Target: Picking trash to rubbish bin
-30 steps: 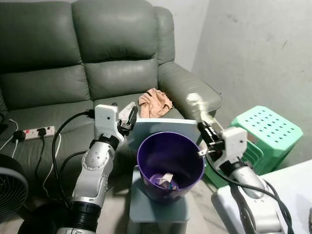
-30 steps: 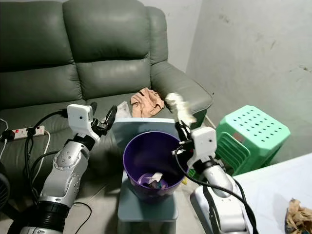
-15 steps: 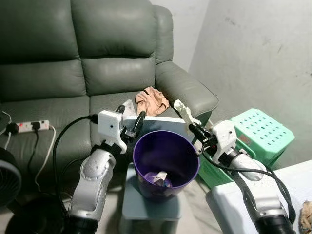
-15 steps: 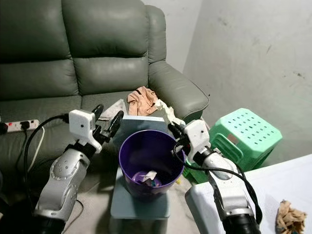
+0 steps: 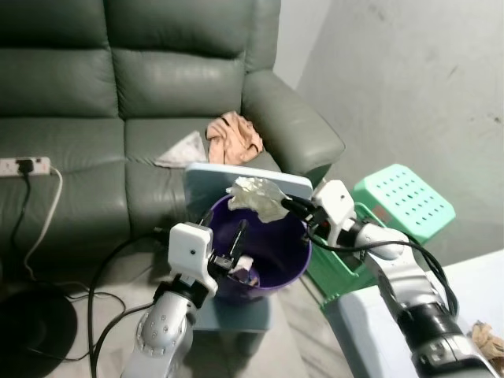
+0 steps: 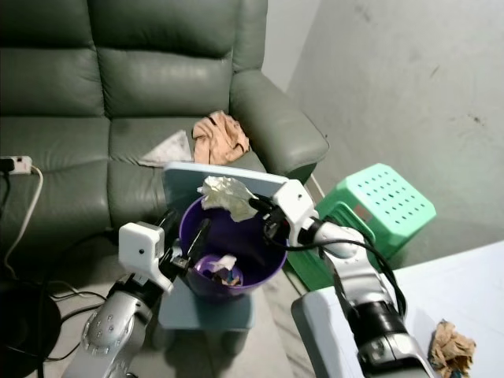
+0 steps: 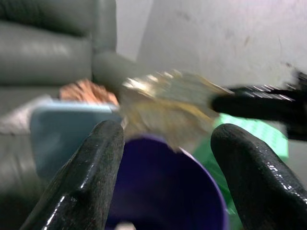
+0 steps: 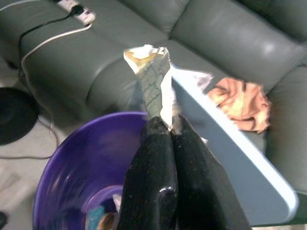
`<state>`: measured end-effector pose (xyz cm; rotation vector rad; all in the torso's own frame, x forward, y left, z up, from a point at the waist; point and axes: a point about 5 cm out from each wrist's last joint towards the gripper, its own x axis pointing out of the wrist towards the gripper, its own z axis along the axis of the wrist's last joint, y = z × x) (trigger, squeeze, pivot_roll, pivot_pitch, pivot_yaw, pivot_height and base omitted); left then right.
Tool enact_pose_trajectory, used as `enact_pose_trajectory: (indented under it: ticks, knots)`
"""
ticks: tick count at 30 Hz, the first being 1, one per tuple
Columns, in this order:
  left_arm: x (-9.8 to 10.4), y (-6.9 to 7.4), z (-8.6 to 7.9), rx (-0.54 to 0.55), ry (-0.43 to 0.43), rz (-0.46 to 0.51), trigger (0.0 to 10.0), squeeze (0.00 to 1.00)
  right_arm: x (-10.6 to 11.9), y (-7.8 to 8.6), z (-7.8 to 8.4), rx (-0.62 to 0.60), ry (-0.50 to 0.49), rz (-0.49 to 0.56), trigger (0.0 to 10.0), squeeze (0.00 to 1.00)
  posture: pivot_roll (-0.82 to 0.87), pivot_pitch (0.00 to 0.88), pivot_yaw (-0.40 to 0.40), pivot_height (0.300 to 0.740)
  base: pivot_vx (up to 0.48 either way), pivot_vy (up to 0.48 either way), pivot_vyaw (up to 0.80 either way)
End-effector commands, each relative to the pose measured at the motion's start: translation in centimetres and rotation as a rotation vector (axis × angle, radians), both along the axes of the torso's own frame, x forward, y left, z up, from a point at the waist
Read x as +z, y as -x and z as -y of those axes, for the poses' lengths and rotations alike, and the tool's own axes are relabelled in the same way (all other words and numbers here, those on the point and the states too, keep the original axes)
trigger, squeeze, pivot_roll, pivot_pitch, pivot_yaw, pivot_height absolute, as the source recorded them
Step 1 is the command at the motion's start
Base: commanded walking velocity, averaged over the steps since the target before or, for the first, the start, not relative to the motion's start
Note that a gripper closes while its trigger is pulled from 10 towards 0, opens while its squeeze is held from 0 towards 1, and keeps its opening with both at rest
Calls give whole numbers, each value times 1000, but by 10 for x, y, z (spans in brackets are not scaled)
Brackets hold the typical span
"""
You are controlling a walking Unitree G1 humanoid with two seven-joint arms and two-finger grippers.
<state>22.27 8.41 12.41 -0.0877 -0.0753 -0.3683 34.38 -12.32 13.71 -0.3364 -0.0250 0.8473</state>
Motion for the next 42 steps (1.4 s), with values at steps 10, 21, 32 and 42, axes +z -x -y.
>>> enact_pose_trajectory:
  ticks: [10, 21, 32, 42]
  knots:
    - [7, 18, 22, -27, 25, -20, 10000, 0, -31, -2, -5, -19, 120, -110, 10000, 0, 100, 291, -295, 740, 0, 0, 0]
    - [10, 22, 22, -1, 27, -32, 10000, 0, -50, 5, -5, -22, 104, -191, 10000, 1000, 111, 286, -301, 740, 0, 0, 0]
    - [14, 13, 19, -1, 19, -7, 10000, 0, -33, 3, -9, 64, -23, -146, 10000, 1000, 122, 235, -283, 740, 0, 0, 0]
    - [19, -12, 0, 15, -26, 46, 10000, 0, -8, -5, -3, -28, -288, -100, 10000, 1000, 133, 162, -245, 740, 0, 0, 0]
